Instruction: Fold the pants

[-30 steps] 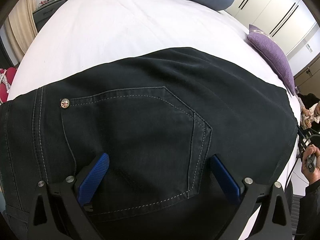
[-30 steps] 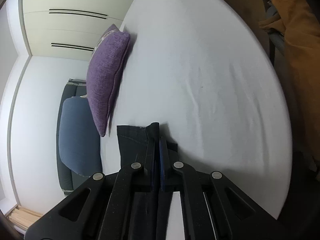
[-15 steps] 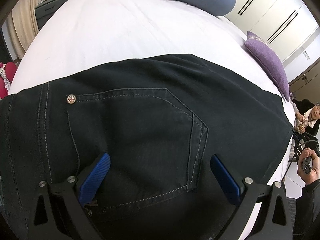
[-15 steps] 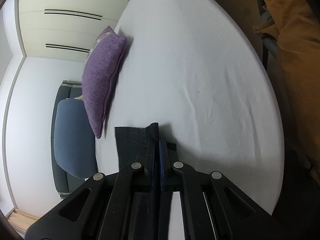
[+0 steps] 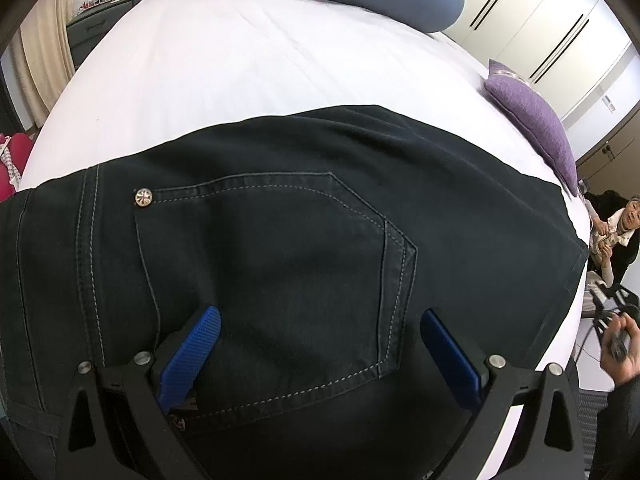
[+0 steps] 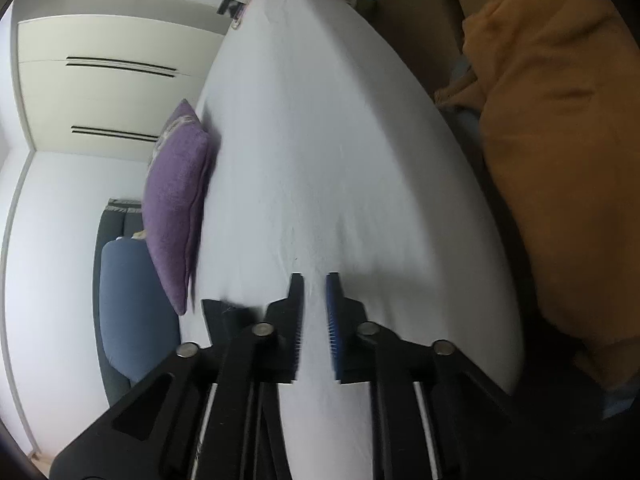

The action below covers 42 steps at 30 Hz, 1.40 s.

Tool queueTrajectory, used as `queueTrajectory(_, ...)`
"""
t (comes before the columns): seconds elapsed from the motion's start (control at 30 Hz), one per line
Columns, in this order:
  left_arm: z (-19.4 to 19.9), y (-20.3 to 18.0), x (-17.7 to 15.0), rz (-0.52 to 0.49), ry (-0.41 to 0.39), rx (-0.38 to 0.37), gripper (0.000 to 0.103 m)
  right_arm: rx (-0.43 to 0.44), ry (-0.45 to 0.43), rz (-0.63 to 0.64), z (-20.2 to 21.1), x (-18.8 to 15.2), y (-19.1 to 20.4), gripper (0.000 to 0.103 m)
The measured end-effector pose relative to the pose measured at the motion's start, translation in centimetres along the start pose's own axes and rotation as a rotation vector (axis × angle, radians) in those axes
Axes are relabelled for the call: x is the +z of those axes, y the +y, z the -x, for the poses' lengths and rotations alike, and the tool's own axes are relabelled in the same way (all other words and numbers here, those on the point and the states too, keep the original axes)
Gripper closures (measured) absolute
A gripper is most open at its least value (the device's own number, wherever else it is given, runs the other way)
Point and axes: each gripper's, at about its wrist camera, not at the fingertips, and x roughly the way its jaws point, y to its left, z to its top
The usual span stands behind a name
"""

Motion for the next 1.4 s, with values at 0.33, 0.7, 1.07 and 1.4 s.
queueTrajectory(0.33,0.2,-0.3,-0.4,0.002,0.002,0.009,0.002,0.141,0.352,0.177,-2.0,-8.2,5.9,0.033)
queueTrajectory(0.7,3.8,1.4,-3.0,0.021,-0.082,0.037,0.002,0.16,0.783,0.271,-1.5,-24.3,5.8,0.036)
queueTrajectory(1.07,12.9,7.9,-8.2,0.187,-0.359,0.111,0.002,0.2,1.04,0.413,0.7,-36.4,6.5,0.036)
queueTrajectory(1.4,14.0,14.8,-9.9,0.327,-0.226,0.029,0.032,0.188,1.045,0.465,-0.3,-36.1,7.8,0.036)
